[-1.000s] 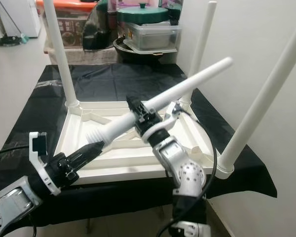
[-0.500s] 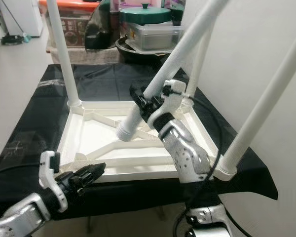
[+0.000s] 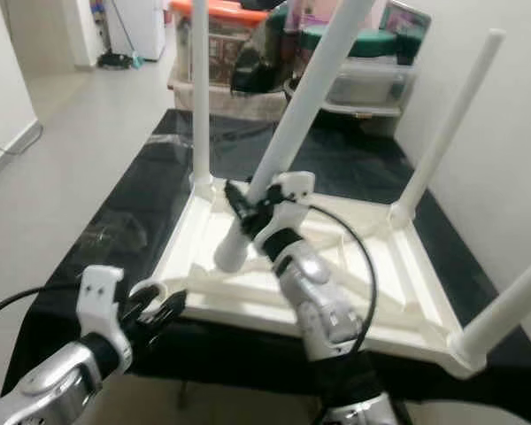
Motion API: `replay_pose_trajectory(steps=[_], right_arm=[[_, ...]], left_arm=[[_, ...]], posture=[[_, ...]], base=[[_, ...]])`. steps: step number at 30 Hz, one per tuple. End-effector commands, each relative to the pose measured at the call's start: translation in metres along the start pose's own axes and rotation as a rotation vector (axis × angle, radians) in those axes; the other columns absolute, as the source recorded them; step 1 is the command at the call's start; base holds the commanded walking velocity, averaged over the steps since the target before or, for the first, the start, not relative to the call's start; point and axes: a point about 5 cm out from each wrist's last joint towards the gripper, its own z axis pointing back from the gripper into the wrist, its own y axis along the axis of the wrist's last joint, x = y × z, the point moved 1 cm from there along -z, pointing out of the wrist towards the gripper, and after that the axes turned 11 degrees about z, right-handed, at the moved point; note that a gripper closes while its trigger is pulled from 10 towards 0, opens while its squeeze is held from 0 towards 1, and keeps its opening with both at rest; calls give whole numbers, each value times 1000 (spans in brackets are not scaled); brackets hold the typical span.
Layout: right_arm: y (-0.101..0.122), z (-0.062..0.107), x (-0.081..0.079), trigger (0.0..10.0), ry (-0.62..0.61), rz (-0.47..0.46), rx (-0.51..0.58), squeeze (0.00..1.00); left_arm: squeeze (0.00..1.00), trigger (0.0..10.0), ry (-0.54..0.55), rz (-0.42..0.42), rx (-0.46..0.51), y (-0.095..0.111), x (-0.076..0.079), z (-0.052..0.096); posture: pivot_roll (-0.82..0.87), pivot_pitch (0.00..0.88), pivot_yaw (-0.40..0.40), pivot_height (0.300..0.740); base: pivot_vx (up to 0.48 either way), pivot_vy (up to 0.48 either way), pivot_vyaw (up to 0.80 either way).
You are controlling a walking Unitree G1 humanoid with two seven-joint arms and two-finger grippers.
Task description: Building children table
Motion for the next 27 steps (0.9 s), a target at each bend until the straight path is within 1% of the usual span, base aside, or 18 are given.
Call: replay_pose_trajectory(steps=[1, 5, 9, 17, 19, 21, 25, 27], right_arm=[[6, 2, 5, 10000, -22, 16, 35, 0], [6, 1, 2, 10000, -9, 11, 42, 0], [6, 1, 1, 10000, -9, 9, 47, 0], [4, 1, 0, 10000, -10, 15, 45, 0], [5, 0, 0, 10000, -6, -12, 48, 0], [5, 0, 0, 10000, -5, -20, 49, 0], [5, -6, 4, 10000, -2, -11, 43, 0], [5, -6, 4, 10000, -2, -11, 43, 0]], left_arm=[[0, 10000, 13, -26, 19, 1, 0, 0], [0, 10000, 25, -63, 39, 2, 1, 0], [0, 10000, 24, -81, 42, 1, 3, 0], [0, 10000, 27, -98, 56, 0, 6, 0], [0, 10000, 31, -90, 70, 3, 6, -1], [0, 10000, 32, -88, 74, 4, 7, -1], [0, 10000, 39, -96, 82, 6, 8, -2], [0, 10000, 39, -96, 82, 6, 8, -2]], posture=[[216, 0, -114, 740], [219, 0, -115, 740], [217, 0, -117, 740], [217, 0, -116, 740], [218, 0, -117, 740], [218, 0, -117, 740], [217, 0, -115, 740], [217, 0, -115, 740]], base=[[0, 0, 800], [0, 0, 800], [0, 0, 800], [0, 0, 800], [0, 0, 800], [0, 0, 800], [0, 0, 0], [0, 0, 0]])
